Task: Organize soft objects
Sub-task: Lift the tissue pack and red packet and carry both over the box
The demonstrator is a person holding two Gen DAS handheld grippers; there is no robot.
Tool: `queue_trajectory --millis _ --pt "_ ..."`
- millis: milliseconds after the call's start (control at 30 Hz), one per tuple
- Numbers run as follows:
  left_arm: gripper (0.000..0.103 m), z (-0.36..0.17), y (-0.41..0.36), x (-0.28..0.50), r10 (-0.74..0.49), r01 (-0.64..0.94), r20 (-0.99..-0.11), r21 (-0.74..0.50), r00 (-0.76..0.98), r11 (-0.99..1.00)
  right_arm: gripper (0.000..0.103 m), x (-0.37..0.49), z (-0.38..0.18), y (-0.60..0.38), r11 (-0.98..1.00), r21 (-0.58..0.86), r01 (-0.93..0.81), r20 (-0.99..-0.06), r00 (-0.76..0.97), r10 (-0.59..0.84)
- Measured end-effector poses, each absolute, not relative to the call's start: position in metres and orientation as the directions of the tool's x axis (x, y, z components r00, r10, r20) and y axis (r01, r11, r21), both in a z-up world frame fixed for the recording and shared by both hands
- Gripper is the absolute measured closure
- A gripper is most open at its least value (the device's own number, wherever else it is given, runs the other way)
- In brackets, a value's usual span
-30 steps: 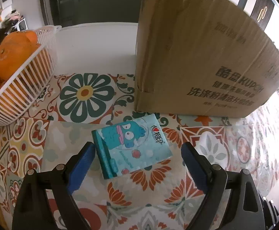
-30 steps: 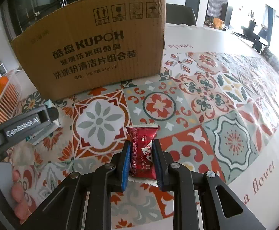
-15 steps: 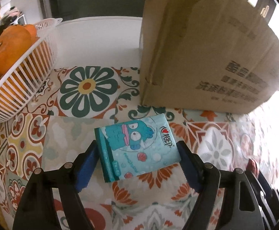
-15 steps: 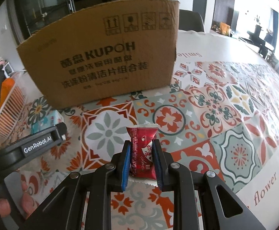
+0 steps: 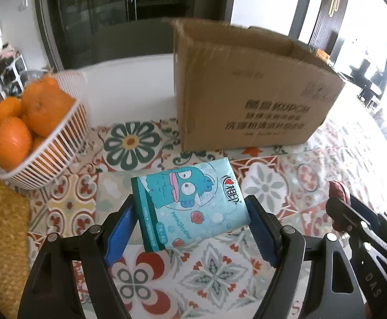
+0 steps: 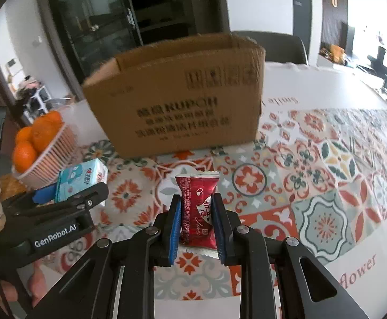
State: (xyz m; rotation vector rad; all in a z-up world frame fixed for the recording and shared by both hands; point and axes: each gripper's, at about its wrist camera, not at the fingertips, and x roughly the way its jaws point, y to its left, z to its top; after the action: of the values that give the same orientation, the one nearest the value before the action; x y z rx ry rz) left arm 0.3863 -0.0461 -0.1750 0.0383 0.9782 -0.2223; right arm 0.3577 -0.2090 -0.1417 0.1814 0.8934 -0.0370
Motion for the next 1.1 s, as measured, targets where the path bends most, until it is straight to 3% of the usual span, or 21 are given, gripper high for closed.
queue_trajectory --millis 800,1100 --pt "0.024 -0.027 -0.070 0.410 -0.203 0.197 -0.632 -0.081 0.748 0.977 0.079 0.401 -0.024 -0.237 0.977 0.203 -0.063 -0.589 0.789 0.173" --pt "0.024 -0.009 -0.085 0.455 -0.249 0.220 -0.629 -0.126 0.736 0.967 0.079 0.443 -0.001 -0.251 0.974 0.205 -0.094 -0.554 0.810 0.195"
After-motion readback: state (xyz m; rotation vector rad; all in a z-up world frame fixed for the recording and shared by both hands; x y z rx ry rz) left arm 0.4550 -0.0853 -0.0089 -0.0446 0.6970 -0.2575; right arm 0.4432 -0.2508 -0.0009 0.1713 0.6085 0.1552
